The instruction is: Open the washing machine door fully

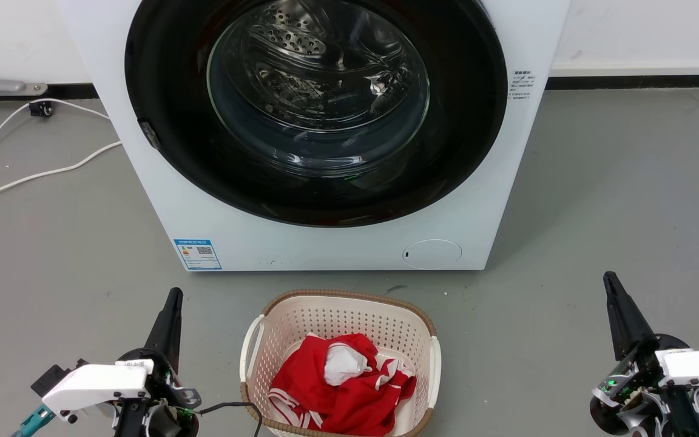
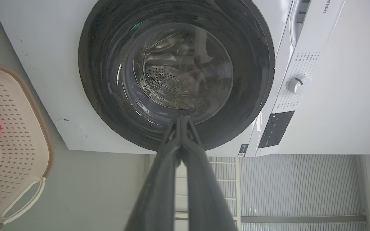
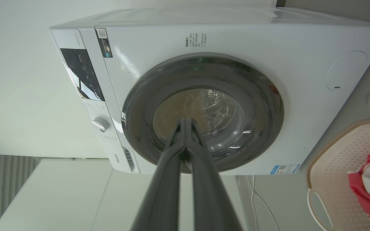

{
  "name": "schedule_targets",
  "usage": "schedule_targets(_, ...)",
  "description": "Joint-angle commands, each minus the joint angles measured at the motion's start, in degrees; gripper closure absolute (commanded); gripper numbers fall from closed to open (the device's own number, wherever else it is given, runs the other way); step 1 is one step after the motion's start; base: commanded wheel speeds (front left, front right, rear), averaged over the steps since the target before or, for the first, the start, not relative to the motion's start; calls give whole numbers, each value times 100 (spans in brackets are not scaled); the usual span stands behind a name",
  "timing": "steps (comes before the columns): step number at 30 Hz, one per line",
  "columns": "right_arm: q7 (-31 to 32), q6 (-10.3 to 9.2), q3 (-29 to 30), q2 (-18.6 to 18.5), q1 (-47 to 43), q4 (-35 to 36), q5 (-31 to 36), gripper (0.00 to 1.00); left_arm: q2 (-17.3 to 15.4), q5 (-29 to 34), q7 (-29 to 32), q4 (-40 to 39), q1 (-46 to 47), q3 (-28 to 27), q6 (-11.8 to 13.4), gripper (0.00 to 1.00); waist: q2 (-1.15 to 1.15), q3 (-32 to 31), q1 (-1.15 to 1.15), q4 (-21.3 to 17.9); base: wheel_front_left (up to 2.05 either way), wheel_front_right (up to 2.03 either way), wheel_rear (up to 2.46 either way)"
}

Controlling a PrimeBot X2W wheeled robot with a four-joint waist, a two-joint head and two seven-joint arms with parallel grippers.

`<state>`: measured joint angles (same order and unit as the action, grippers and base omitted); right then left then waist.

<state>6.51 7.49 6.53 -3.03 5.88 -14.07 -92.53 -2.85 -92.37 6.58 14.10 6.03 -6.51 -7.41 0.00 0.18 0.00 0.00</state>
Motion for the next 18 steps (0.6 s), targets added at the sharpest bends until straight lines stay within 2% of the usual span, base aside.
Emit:
schedule_targets(1,3,0,-3,26,77,-5,26,100,-5,-9,7,-2,45,-12,-25,100,0,0,0,0,0,0,0)
schedule_targets(9,3,0,-3,26,77,-5,26,100,-5,-9,7,-2,45,-12,-25,100,0,0,0,0,0,0,0)
schedule_targets(10,-1,0,0,0,0,1,-1,0,0,0,-1,-1,1,1,0,0,0,0,0,0,0,0,0)
schedule_targets(18,-170,0,-75,3,-108,61,-30,0,9,24,-178,-33,-25,175,6,0,0,1,0,-8,0,0,0)
